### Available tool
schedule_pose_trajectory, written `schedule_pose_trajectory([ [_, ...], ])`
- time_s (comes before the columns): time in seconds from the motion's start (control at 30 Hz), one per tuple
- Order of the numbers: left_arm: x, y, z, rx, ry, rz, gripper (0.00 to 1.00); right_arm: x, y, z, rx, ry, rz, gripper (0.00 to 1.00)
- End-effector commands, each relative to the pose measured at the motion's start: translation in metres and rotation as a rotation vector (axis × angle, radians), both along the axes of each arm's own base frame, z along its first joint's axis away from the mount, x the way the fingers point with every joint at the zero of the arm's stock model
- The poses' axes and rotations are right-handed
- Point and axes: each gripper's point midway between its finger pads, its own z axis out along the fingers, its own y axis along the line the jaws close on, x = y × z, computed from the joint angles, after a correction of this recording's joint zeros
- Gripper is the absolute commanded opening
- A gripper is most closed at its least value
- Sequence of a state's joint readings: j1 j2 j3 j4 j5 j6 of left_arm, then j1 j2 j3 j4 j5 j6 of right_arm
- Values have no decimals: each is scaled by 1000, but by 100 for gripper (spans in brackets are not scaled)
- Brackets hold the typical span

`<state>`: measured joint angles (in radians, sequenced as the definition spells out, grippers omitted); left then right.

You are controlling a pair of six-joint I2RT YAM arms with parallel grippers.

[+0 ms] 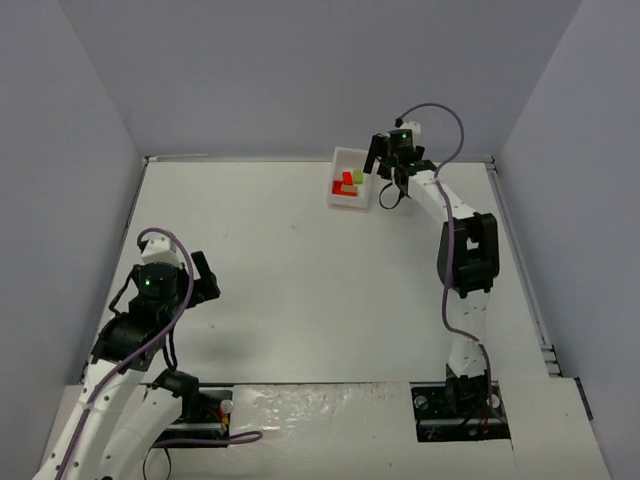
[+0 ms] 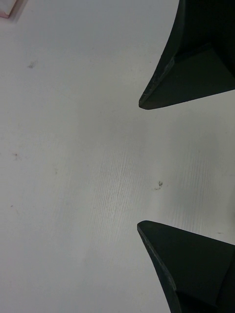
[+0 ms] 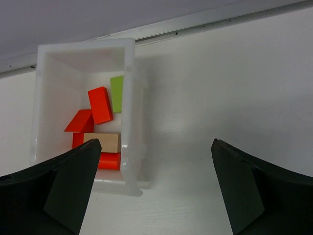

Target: Build the wood block tower

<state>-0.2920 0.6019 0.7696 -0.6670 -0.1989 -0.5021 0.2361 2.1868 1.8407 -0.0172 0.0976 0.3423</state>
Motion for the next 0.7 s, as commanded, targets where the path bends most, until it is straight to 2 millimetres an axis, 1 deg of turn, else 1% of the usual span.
schedule_pose_trajectory([
  [0.0, -1, 4, 8, -17, -30, 30, 97, 38, 22, 31, 39, -125, 34, 84],
  [0.1, -4, 4, 3, -17, -12, 27, 97, 48, 28, 21, 20, -127, 57, 78],
  [0.2, -7, 2, -1, -22, 2, 18, 97, 55, 35, -4, 8, -102, 79, 69],
  [0.27, -9, 2, -3, -25, 8, 13, 97, 58, 40, -7, 8, -103, 92, 62],
  [0.33, -10, 2, -5, -22, 14, 10, 97, 59, 44, -21, -7, -87, 104, 52],
  [0.4, -10, 1, -5, -20, 14, 6, 97, 60, 45, -24, -29, -89, 102, 43],
  [0.47, -10, 1, -5, -17, 18, 3, 97, 58, 45, -26, -73, -88, 104, 28],
  [0.53, -9, 1, -5, -12, 22, -3, 97, 56, 47, -20, -106, -100, 111, 13],
  [0.57, -8, 0, -5, -10, 24, -5, 97, 55, 48, -15, -125, -108, 113, 12],
  [0.63, -7, 0, -4, -6, 28, -10, 97, 49, 43, 4, -211, -131, 120, 0],
  [0.67, -6, 0, -4, 0, 32, -13, 97, 44, 46, 10, -244, -137, 133, 0],
])
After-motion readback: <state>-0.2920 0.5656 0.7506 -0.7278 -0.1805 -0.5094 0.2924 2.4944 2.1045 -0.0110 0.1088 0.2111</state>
